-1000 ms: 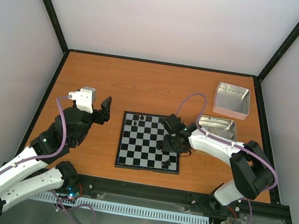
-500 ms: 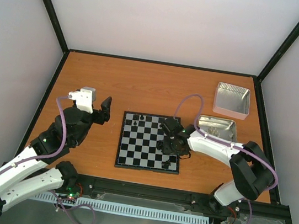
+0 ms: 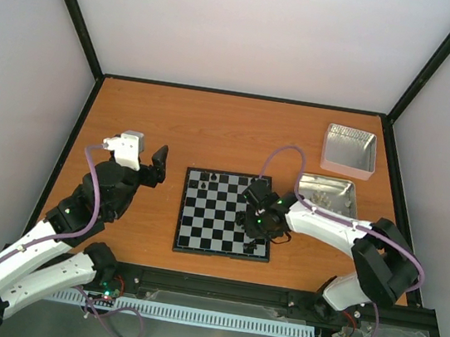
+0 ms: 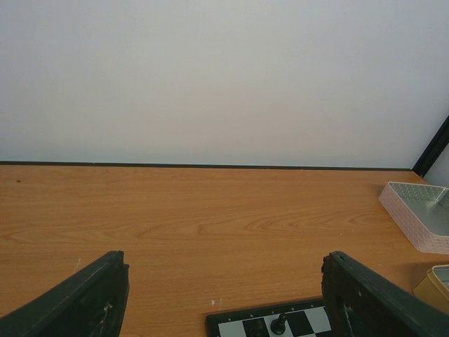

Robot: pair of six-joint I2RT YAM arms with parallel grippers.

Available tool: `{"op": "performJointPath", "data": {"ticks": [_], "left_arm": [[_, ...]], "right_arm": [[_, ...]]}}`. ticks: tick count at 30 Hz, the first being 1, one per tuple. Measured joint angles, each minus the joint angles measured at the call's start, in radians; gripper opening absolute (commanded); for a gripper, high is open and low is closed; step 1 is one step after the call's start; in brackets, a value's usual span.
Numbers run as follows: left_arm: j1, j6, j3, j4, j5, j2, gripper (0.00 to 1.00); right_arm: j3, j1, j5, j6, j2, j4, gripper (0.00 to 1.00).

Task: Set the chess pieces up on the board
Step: Pick up the chess piece from the chessboard, then place the chess piece on the chessboard.

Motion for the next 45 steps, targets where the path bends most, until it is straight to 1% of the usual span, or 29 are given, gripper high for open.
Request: {"op": "performJointPath", "data": {"ticks": [4,7,10,14,17,19,21,30,35,38,40,42,45], "left_arm": [[0.000,0.000,0.000,0.000,0.000,0.000,0.76],[0.000,0.000,0.000,0.000,0.000,0.000,0.76],[0.000,0.000,0.000,0.000,0.000,0.000,0.76],[0.000,0.000,0.000,0.000,0.000,0.000,0.76],[0.000,0.000,0.000,0.000,0.000,0.000,0.77],[0.000,0.000,0.000,0.000,0.000,0.000,0.76],[0.000,0.000,0.000,0.000,0.000,0.000,0.76],[0.000,-0.002,-0.004,0.000,0.008,0.000,0.76],[0.000,-0.025,-0.007,0.000,0.036,0.007,0.76],[0.000,-0.058,-0.009,0.000,0.079,0.021,0.77],[0.000,-0.090,-0.010,0.002,0.140,0.037,0.79],[0.000,-0.126,-0.012,0.014,0.235,0.063,0.82],[0.000,-0.186,-0.015,0.061,0.417,0.128,0.82]], "right_arm": [[-0.006,0.002,-0.005,-0.006,-0.007,0.000,0.35],[-0.006,0.008,-0.007,-0.015,-0.009,-0.001,0.35],[-0.006,0.017,-0.003,-0.022,-0.009,-0.009,0.32],[-0.006,0.024,0.014,-0.025,-0.008,-0.029,0.25],[-0.005,0.026,0.027,-0.023,-0.008,-0.040,0.24],[-0.005,0.028,0.031,-0.021,-0.009,-0.042,0.17],[-0.005,0.029,0.034,-0.027,-0.009,-0.045,0.13],[-0.008,0.030,0.057,-0.034,-0.011,-0.040,0.13],[-0.034,0.030,0.081,-0.046,-0.042,-0.014,0.11],[-0.040,0.030,0.098,-0.069,-0.073,0.005,0.10],[-0.047,0.030,0.105,-0.098,-0.122,0.043,0.11],[-0.063,0.030,0.097,-0.139,-0.192,0.112,0.11],[-0.103,0.030,0.057,-0.209,-0.305,0.241,0.12]]}}
